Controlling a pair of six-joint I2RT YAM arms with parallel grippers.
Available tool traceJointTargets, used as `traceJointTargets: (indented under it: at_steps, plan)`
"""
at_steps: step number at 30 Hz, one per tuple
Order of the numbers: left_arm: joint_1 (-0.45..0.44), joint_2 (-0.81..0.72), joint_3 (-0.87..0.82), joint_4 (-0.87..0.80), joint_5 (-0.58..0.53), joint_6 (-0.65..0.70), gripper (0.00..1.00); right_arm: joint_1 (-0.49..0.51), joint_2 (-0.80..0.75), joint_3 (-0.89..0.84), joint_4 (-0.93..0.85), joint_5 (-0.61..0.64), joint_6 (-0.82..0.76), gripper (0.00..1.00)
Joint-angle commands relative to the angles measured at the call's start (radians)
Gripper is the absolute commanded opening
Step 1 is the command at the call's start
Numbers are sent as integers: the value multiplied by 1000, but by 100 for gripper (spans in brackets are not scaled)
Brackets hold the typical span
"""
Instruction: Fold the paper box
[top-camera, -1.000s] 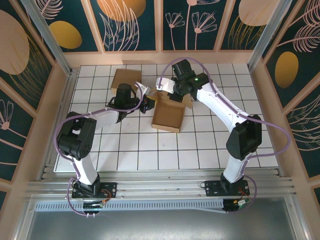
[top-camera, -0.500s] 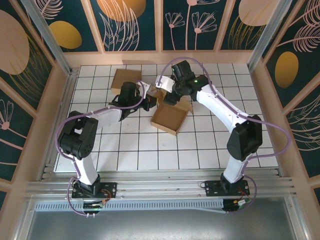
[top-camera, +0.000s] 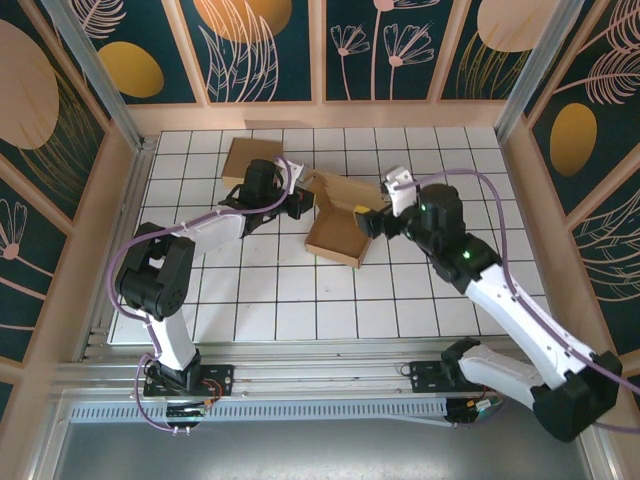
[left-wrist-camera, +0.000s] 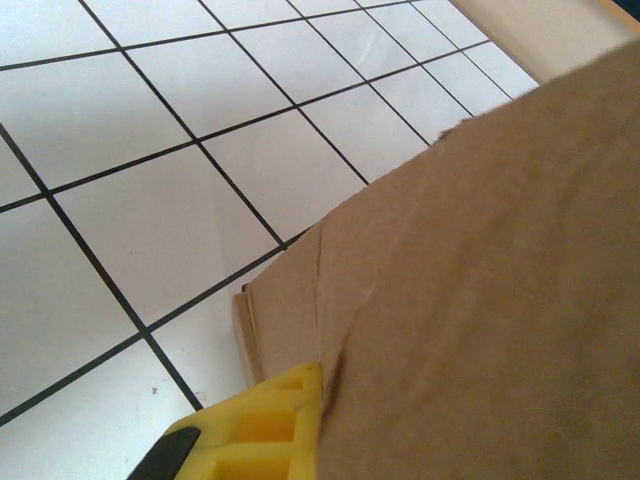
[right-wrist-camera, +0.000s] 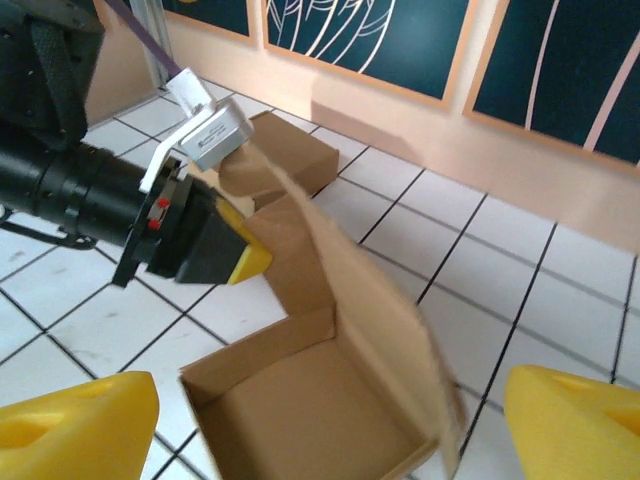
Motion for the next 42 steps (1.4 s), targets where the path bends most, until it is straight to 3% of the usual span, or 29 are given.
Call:
traceJointTargets:
  at_steps: [1,8,14,18,30,35,42]
  plan:
    - [-13,-28,24,-61,-22,7,6,-43,-20,-90,64,-26,134,89]
    - [-15,-26,41,-84,-31,12,6,-281,62,-161,109,-257,119,87]
    - [-15,-26,50,-88,-35,8,6,-303,171,-166,212,-321,130,66]
    - [-15,-25,57,-102,-34,8,6,-301,207,-193,294,-304,180,51]
    - [-18,-26,47,-95,-23,-13,6,-298,276,-197,339,-281,251,38]
    - [-25,-26,52,-95,-32,-25,6,-286,311,-187,345,-228,322,23]
    - [-74,-29,34,-59,-88,-133,4,-238,350,-164,372,-101,455,17]
